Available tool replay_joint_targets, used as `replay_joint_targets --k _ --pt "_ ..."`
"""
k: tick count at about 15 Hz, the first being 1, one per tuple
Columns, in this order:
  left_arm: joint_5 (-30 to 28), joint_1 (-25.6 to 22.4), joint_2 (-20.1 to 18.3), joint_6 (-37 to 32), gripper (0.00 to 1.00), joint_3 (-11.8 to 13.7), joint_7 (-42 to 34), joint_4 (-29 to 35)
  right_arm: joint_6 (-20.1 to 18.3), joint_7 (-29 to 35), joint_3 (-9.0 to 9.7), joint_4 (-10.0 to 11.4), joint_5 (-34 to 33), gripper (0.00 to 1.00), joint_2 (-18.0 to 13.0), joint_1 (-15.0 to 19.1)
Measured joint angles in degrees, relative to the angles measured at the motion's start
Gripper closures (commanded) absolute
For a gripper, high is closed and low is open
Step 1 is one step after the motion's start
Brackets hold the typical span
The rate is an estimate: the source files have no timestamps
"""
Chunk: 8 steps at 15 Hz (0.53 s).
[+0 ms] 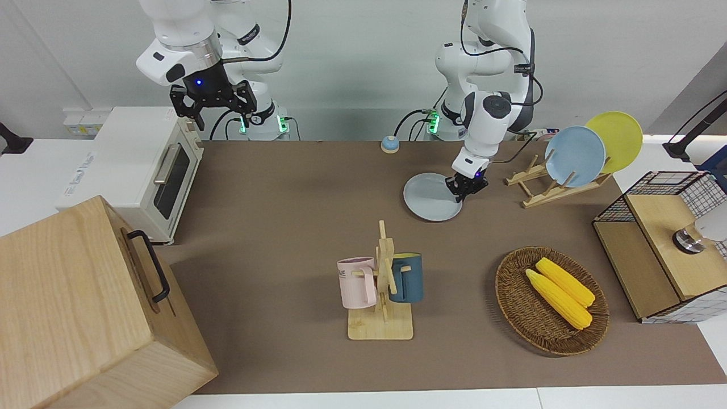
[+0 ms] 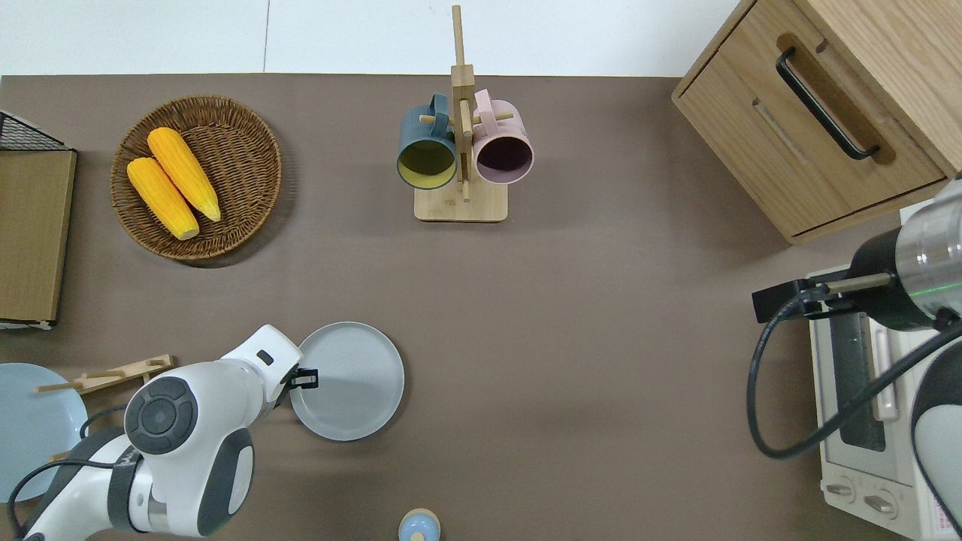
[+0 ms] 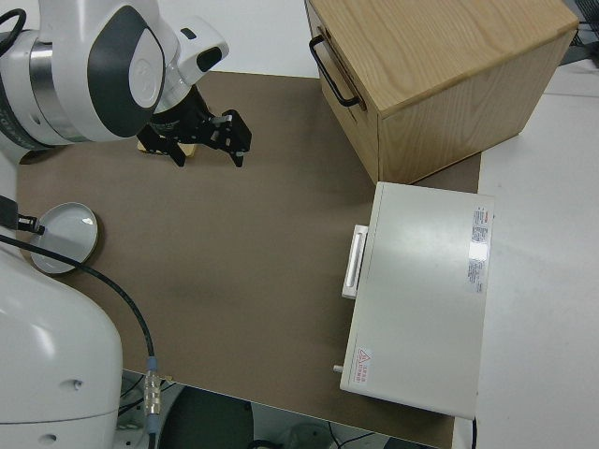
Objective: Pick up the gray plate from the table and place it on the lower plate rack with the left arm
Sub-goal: 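Close the left gripper on the gray plate's rim nearest it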
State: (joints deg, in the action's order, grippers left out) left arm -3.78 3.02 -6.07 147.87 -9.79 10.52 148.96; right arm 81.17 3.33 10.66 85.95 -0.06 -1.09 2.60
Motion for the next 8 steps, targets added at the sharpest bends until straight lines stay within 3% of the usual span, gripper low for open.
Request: replay_joint_targets --k 8 --pt "0.00 -0.05 -0.56 -1.89 1.00 1.09 0.05 -0.47 0.00 0.00 0.00 0.00 0.00 0.013 0.00 0.00"
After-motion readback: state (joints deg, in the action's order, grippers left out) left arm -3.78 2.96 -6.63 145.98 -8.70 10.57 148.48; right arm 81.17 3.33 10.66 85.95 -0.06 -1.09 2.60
